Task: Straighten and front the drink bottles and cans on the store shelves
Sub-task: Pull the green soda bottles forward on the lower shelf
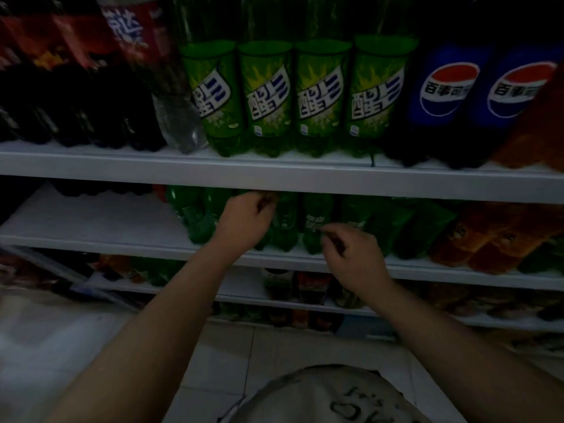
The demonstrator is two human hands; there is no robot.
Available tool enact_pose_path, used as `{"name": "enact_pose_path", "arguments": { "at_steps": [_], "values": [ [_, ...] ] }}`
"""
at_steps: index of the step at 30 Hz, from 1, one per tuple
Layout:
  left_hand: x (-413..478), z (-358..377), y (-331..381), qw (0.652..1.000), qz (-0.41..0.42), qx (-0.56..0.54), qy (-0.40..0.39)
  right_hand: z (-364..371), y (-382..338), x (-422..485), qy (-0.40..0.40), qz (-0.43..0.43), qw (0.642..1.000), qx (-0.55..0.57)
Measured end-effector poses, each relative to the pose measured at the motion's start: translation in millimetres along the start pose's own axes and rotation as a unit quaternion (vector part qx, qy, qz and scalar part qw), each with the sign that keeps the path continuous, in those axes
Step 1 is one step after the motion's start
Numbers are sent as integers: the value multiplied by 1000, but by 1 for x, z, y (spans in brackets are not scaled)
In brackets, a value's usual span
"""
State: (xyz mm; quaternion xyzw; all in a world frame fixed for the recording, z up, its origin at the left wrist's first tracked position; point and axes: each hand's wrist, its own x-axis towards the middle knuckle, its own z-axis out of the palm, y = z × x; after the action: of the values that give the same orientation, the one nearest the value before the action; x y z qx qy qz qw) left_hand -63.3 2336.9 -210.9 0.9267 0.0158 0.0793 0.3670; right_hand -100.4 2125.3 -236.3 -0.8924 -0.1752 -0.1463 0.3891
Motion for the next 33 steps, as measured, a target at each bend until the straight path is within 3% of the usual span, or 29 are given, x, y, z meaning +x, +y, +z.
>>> {"name": "enact_pose_path", "arguments": {
  "at_steps": [2, 5, 9, 12, 15, 24, 28, 33],
  "values": [
    [-9, -14, -20, 997, -29, -10, 74, 11, -13, 16, -32, -29, 999, 6],
    [-14, -30, -38, 982, -77, -7, 173, 25, -33, 41, -9, -68, 998, -16],
    [-10, -36, -37, 977, -60, 21, 204, 45, -44, 64, -15, -31, 999, -34],
    [-8, -30, -31, 980, -31, 37, 191, 57, -44, 71, -40, 44, 998, -38],
    [-5, -23, -30, 984, -10, 51, 169, 60, -46, 78, -19, 65, 998, -2],
    [8, -8, -28, 990, -79, 17, 117, 65, -45, 90, -35, 167, 982, 86],
    [15, -14, -30, 996, -71, 33, 48, 65, -46, 88, -4, 157, 981, 117],
    [23, -22, -33, 996, -78, 26, -29, 62, -41, 94, -73, 201, 969, 124]
  ]
}}
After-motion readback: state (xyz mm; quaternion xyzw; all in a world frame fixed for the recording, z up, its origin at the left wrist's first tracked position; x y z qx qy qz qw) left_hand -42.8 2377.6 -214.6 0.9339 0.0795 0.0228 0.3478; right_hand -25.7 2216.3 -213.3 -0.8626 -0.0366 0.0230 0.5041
